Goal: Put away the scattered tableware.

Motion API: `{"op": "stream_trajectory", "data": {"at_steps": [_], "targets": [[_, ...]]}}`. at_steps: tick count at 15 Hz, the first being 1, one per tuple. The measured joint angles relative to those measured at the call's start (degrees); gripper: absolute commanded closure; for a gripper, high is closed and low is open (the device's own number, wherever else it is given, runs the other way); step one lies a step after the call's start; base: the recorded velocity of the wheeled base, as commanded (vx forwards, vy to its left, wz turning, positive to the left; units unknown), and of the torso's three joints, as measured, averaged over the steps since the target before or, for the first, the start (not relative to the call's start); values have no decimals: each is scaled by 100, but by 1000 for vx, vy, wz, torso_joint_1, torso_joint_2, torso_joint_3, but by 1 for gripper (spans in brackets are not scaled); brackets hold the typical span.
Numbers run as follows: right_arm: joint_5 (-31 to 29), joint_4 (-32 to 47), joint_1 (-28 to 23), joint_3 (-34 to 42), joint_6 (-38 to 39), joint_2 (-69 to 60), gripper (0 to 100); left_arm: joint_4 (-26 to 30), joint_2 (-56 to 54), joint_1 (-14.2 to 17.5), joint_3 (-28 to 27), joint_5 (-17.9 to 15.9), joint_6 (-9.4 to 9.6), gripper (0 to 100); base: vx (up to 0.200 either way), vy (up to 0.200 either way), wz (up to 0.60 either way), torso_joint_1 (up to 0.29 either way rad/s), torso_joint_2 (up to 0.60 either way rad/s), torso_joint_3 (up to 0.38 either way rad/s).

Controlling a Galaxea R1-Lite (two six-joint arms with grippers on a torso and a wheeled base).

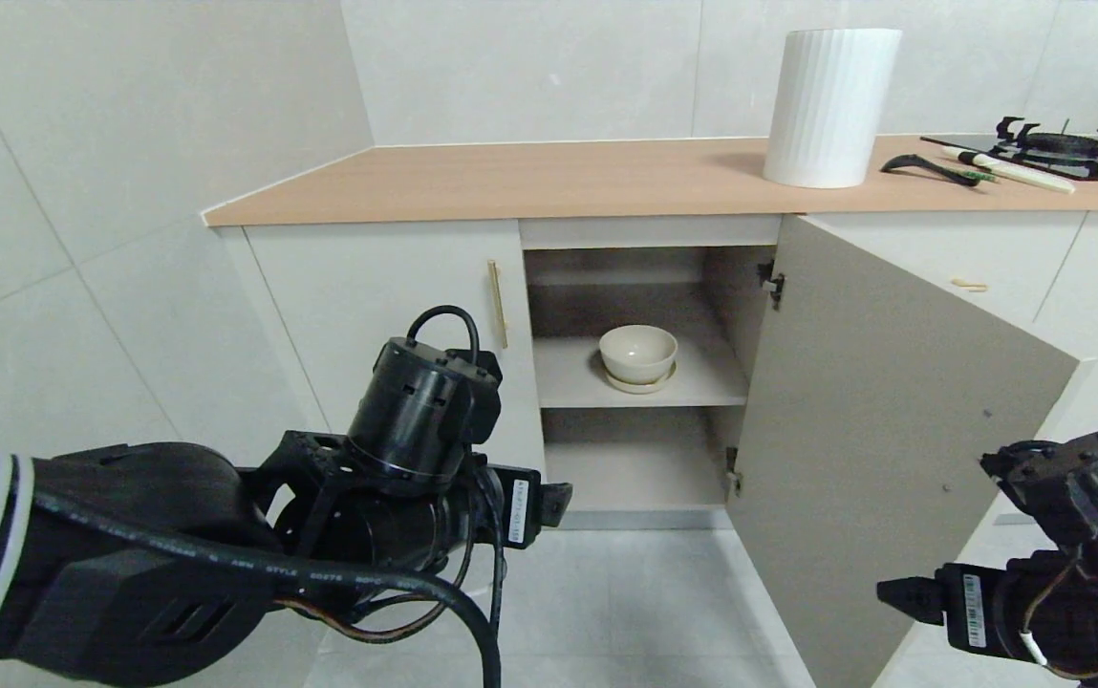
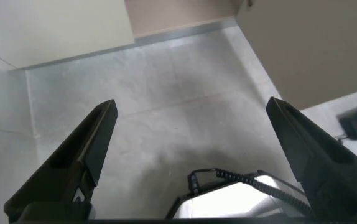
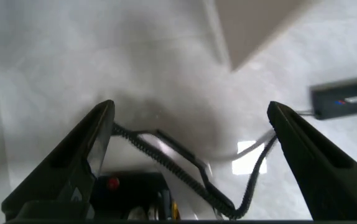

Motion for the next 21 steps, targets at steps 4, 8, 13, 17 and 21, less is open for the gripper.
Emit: {"op": "stream_trajectory", "data": {"at_steps": [4, 8, 13, 17, 21], "targets": [[-6, 489, -301, 55, -13, -396, 0, -1, 2, 51, -12, -9, -5, 0, 0, -50, 0, 1, 1, 1], [-22, 533, -1274, -35, -451, -744, 0, -179, -1, 72, 21, -4, -7, 0, 0, 0, 0, 0, 0, 0], [2, 464, -2461, -649, -1057, -1022, 0, -211, -34, 79, 32, 0, -22, 0, 0, 0, 0, 0, 0, 0], [13, -450, -2642, -880, -1092, -421, 0, -228, -113, 83, 43, 0, -24, 0, 0, 0, 0, 0, 0, 0], [5, -1139, -2664, -1056, -1089, 519, 0, -245, -168, 121, 43, -1, -24, 0, 0, 0, 0, 0, 0, 0]]}}
